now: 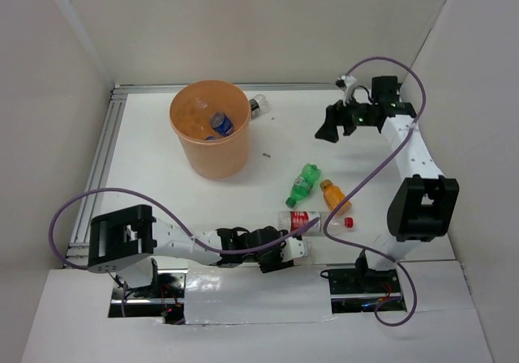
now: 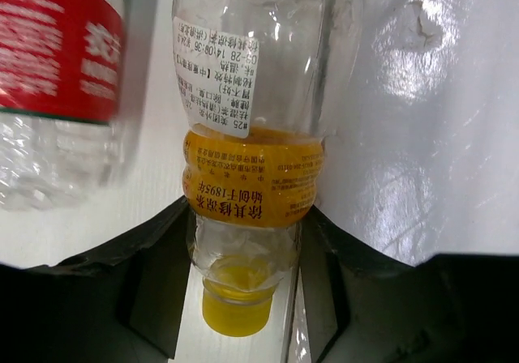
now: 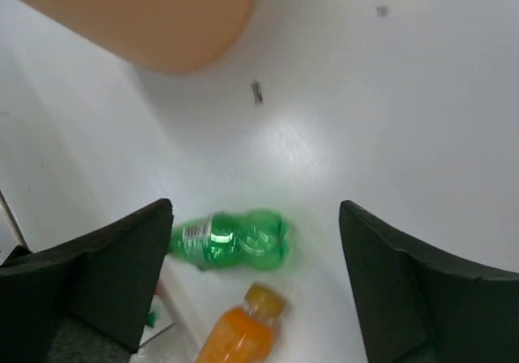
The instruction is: Put the plastic bottles in the bin
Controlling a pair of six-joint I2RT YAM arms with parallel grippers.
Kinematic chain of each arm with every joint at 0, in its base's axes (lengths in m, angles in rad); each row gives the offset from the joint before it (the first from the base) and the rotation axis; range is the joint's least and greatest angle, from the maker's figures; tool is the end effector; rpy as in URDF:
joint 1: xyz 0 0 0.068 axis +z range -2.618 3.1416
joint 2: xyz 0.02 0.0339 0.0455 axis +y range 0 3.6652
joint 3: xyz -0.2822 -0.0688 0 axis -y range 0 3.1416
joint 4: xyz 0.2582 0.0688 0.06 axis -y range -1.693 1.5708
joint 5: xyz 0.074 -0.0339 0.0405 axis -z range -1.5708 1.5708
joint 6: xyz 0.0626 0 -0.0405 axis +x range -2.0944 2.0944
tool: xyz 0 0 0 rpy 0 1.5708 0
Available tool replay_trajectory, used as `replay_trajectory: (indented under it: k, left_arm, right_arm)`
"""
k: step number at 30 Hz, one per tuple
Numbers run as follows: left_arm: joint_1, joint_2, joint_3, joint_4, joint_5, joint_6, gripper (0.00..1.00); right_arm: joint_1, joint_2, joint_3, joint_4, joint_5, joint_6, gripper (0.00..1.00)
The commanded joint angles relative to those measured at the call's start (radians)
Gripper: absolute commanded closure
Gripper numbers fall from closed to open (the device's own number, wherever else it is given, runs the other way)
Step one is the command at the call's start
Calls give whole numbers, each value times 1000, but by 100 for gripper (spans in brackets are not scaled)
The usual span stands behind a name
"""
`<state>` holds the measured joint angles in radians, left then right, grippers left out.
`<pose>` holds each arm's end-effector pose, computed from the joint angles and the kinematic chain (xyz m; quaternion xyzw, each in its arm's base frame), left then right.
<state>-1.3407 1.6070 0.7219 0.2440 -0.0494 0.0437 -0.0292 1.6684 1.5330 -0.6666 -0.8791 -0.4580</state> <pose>0.0827 -0.3396 0.1520 0.5618 0.6950 -0.2531 0.3705 0.3919 0.0368 0.3371 -0.3344 0.7857 0.3010 0.4245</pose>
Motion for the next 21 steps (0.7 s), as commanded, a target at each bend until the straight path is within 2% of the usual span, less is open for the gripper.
replay_trajectory:
  k: [1,2,6,8,10,12,13,14,15,19,21]
  left_arm:
    - [-21,-73,25,-21,-35,-45,100]
    - [-21,-144,25,-40,-49,-45,100]
    - [-21,-356,80,-179,-122,-61,100]
    - [-21,-429,114,-225,-222,-42,100]
    - [50,-481,169,-226,-266,-31,100]
    - [138,-530,198,-195,-296,-22,100]
    - [247,-541,208,-168,-309,-31,100]
    - [312,-541,226,-140,-293,-41,100]
    - [436,-541,238,-83,-281,-65,100]
    - [663,-486,327,58,-271,-146,100]
    - [730,-447,361,86,-262,-178,100]
  right_arm:
    - [-54,-114,-121,-67,175,-51,6]
    - [-63,-133,-182,-67,240,-36,5]
    - [-119,-197,-283,-100,328,-25,1]
    - [-120,-206,-316,-110,350,-37,1]
    - [-120,-222,-387,-96,385,-51,1]
    - [-120,-237,-443,-87,396,-76,1]
    - [-120,-237,-453,-76,396,-76,1]
    - [-120,-237,-453,-76,396,-85,1]
    - [-120,-227,-462,-76,382,-85,1]
    - [-120,-190,-462,-94,359,-103,1]
    - [-120,-190,-462,-94,348,-103,1]
